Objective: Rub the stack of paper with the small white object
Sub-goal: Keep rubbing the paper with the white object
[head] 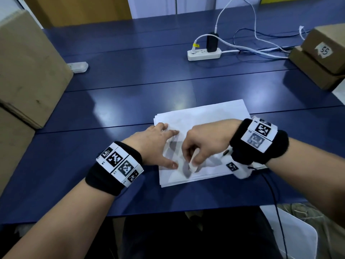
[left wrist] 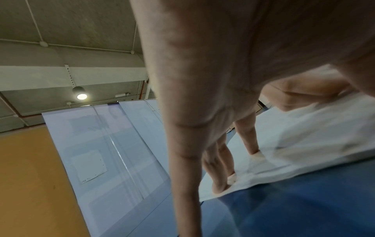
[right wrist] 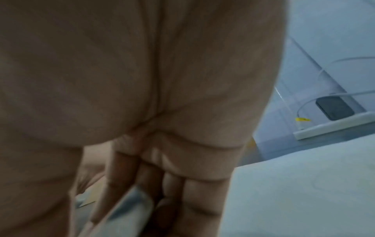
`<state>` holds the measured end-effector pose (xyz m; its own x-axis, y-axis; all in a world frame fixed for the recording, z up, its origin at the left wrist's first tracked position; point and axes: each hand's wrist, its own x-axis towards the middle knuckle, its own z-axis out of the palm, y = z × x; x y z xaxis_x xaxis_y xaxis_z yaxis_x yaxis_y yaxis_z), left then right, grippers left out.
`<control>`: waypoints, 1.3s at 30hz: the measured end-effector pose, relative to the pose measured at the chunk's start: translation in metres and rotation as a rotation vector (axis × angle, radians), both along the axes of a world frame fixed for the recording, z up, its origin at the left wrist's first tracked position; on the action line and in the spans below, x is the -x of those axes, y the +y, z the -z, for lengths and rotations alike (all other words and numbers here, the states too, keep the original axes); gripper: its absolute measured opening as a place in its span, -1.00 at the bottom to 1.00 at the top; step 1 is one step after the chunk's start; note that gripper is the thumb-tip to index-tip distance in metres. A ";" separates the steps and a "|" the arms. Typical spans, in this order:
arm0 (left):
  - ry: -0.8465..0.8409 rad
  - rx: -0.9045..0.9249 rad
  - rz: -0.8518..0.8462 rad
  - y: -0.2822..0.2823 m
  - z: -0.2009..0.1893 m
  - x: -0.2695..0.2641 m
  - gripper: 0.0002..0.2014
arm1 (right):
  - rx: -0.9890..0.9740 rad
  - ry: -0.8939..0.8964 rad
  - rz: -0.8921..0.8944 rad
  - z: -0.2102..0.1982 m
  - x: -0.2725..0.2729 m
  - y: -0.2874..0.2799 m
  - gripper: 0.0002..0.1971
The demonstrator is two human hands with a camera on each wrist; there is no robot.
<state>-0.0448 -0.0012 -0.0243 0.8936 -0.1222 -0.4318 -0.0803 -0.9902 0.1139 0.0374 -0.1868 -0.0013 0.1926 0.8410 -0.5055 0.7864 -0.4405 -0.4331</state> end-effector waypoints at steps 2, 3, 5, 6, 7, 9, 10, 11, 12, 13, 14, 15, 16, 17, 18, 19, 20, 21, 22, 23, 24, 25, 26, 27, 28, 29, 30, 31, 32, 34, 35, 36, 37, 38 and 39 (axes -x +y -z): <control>0.004 -0.003 0.001 -0.001 -0.001 -0.001 0.11 | -0.060 -0.040 0.047 0.001 -0.006 0.002 -0.83; 0.005 -0.007 0.000 -0.002 -0.003 0.000 0.10 | -0.111 -0.098 0.112 0.001 -0.014 0.004 -0.82; 0.005 -0.016 -0.002 -0.003 -0.005 0.001 0.08 | -0.167 -0.244 0.247 0.000 -0.029 0.004 -0.79; 0.005 -0.017 -0.003 -0.003 -0.005 0.001 0.08 | -0.174 -0.290 0.281 0.000 -0.032 0.003 -0.78; 0.006 -0.015 -0.004 -0.003 -0.005 0.001 0.09 | -0.170 -0.292 0.271 0.000 -0.032 0.001 -0.78; 0.011 -0.006 -0.010 -0.002 -0.003 0.001 0.10 | -0.107 -0.179 0.149 0.000 -0.021 -0.002 -0.84; 0.012 -0.003 -0.010 -0.002 -0.003 0.001 0.11 | -0.047 -0.106 0.077 0.000 -0.012 -0.003 -0.85; 0.011 -0.003 -0.010 -0.002 -0.002 0.000 0.12 | 0.000 -0.058 0.024 0.000 -0.005 -0.003 -0.85; 0.011 -0.003 -0.007 -0.002 -0.002 0.000 0.13 | 0.008 -0.045 0.007 0.000 -0.002 -0.003 -0.84; 0.011 -0.004 -0.005 -0.003 -0.002 -0.001 0.13 | -0.026 -0.072 0.028 0.000 -0.005 -0.002 -0.83; 0.011 -0.007 -0.005 -0.003 -0.003 -0.001 0.12 | -0.083 -0.129 0.081 0.001 -0.012 0.000 -0.82; 0.009 -0.011 -0.004 -0.003 -0.003 -0.001 0.11 | -0.133 -0.201 0.158 0.000 -0.021 0.001 -0.81; 0.009 -0.014 -0.003 -0.003 -0.004 -0.001 0.10 | -0.168 -0.270 0.235 -0.001 -0.028 0.001 -0.79; 0.007 -0.017 -0.004 -0.003 -0.004 -0.001 0.09 | -0.190 -0.308 0.288 -0.001 -0.033 0.000 -0.77; 0.005 -0.019 -0.003 -0.003 -0.005 0.000 0.09 | -0.197 -0.302 0.304 0.000 -0.035 -0.002 -0.77; 0.003 -0.018 -0.003 -0.003 -0.004 0.000 0.09 | -0.185 -0.258 0.278 -0.001 -0.032 -0.004 -0.80; 0.003 -0.013 -0.005 -0.003 -0.004 0.000 0.09 | -0.144 -0.196 0.216 -0.003 -0.025 -0.006 -0.84; 0.005 -0.009 -0.009 -0.002 -0.003 0.000 0.10 | -0.085 -0.132 0.134 -0.004 -0.015 -0.006 -0.86; 0.008 -0.008 -0.010 -0.002 -0.003 0.000 0.11 | -0.030 -0.084 0.060 -0.003 -0.005 -0.006 -0.86; 0.010 -0.009 -0.009 -0.002 -0.002 0.000 0.12 | -0.001 -0.058 0.013 -0.003 0.001 -0.005 -0.86; 0.010 -0.009 -0.007 -0.002 -0.002 -0.001 0.13 | -0.016 -0.066 0.003 -0.003 0.002 -0.004 -0.85; 0.010 -0.008 -0.005 -0.002 -0.003 -0.002 0.12 | -0.059 -0.104 0.033 -0.003 -0.002 -0.002 -0.85; 0.012 -0.006 -0.005 -0.003 -0.003 -0.002 0.11 | -0.105 -0.163 0.098 -0.004 -0.010 -0.001 -0.84; 0.011 -0.005 -0.007 -0.003 -0.003 -0.002 0.10 | -0.136 -0.228 0.178 -0.006 -0.017 -0.001 -0.83; 0.008 -0.008 -0.006 -0.003 -0.004 -0.002 0.10 | -0.160 -0.284 0.249 -0.005 -0.025 -0.001 -0.82; 0.006 -0.010 -0.005 -0.003 -0.004 -0.002 0.10 | -0.181 -0.305 0.289 -0.005 -0.028 -0.003 -0.82; 0.003 -0.009 -0.006 -0.003 -0.003 -0.002 0.10 | -0.187 -0.286 0.287 -0.004 -0.029 -0.005 -0.83; 0.002 -0.007 -0.009 -0.002 -0.003 -0.002 0.11 | -0.166 -0.238 0.242 -0.005 -0.025 -0.007 -0.86; 0.005 -0.004 -0.012 -0.003 -0.003 -0.002 0.12 | -0.113 -0.172 0.171 -0.004 -0.017 -0.008 -0.86; 0.008 -0.003 -0.010 -0.003 -0.002 -0.002 0.14 | -0.002 -0.057 0.049 -0.003 -0.001 -0.009 -0.87; 0.009 -0.004 -0.008 -0.003 -0.002 -0.003 0.14 | 0.004 -0.042 0.027 -0.002 0.002 -0.009 -0.87; 0.010 -0.004 -0.006 -0.003 -0.002 -0.003 0.14 | -0.032 -0.070 0.037 -0.001 0.000 -0.009 -0.87; 0.010 -0.004 -0.005 -0.003 -0.003 -0.004 0.13 | -0.087 -0.131 0.077 -0.001 -0.007 -0.007 -0.87; 0.010 -0.005 -0.004 -0.004 -0.003 -0.004 0.12 | -0.135 -0.205 0.147 -0.001 -0.015 -0.005 -0.87; 0.010 -0.008 -0.004 -0.004 -0.004 -0.004 0.11 | -0.163 -0.267 0.230 -0.002 -0.023 -0.005 -0.87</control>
